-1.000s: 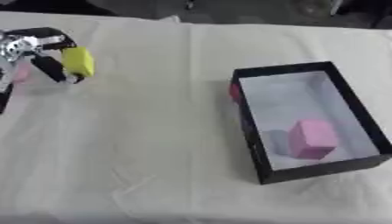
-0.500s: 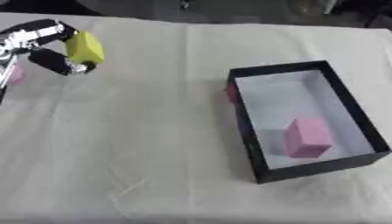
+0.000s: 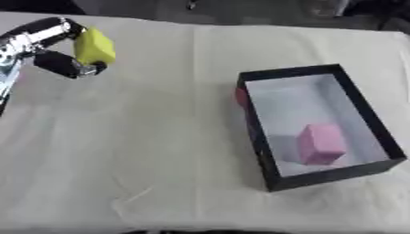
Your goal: Pick up the objects with one hand, pass them to the other hand, and then place them into the box on the other side of the table.
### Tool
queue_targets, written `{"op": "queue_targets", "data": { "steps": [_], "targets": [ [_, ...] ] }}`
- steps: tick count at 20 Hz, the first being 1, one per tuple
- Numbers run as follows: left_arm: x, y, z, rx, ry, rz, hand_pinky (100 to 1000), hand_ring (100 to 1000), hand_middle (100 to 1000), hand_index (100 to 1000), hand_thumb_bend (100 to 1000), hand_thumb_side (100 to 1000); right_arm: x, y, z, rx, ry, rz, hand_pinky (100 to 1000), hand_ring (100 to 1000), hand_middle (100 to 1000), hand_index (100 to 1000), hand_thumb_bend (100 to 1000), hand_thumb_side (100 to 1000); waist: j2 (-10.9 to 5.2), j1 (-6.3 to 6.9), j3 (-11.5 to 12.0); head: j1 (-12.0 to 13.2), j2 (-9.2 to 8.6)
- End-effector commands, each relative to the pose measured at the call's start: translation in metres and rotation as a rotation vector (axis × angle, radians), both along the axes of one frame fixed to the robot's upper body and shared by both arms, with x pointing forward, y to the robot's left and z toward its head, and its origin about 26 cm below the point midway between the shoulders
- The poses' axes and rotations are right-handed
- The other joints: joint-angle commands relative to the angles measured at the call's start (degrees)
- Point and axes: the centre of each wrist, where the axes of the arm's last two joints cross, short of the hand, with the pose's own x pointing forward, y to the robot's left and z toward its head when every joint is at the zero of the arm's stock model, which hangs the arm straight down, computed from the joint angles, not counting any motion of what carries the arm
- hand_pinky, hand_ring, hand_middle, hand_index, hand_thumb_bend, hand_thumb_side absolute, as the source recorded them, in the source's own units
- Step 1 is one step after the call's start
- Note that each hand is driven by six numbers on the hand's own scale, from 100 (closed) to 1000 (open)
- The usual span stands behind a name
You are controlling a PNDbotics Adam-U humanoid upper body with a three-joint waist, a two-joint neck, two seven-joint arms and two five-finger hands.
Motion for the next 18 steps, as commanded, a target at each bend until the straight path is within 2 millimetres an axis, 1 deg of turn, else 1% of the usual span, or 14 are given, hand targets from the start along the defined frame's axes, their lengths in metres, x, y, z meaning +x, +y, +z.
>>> {"op": "queue_targets", "data": {
  "steps": [1,9,14,18],
  "targets": [
    [-0.003,-0.011,0.01,-0.026,-0.047,-0.038,947,736,586,511,100,335,-0.003,0.004,0.016,-0.073,-0.029,0.013,769,933,919,950,100,222,-1.3,-0.65,0.0,-0.3,-0.14],
    [-0.008,-0.037,-0.005,-0.109,-0.041,-0.135,946,728,577,504,100,370,0.003,0.024,0.018,-0.191,-0.007,0.065,783,938,923,946,100,170,-1.46,-1.05,-0.2,-1.5,-0.14],
    [-0.013,-0.053,-0.011,-0.172,-0.07,-0.185,947,722,567,495,100,404,0.007,0.037,0.018,-0.246,0.015,0.104,786,939,926,946,100,170,-1.51,-1.32,-0.2,-3.2,-0.14],
    [-0.016,-0.062,-0.014,-0.208,-0.096,-0.211,945,718,563,493,100,422,0.01,0.046,0.017,-0.282,0.031,0.131,790,939,927,945,100,169,-1.56,-1.56,-0.1,-4.1,-0.14]
  ]
}}
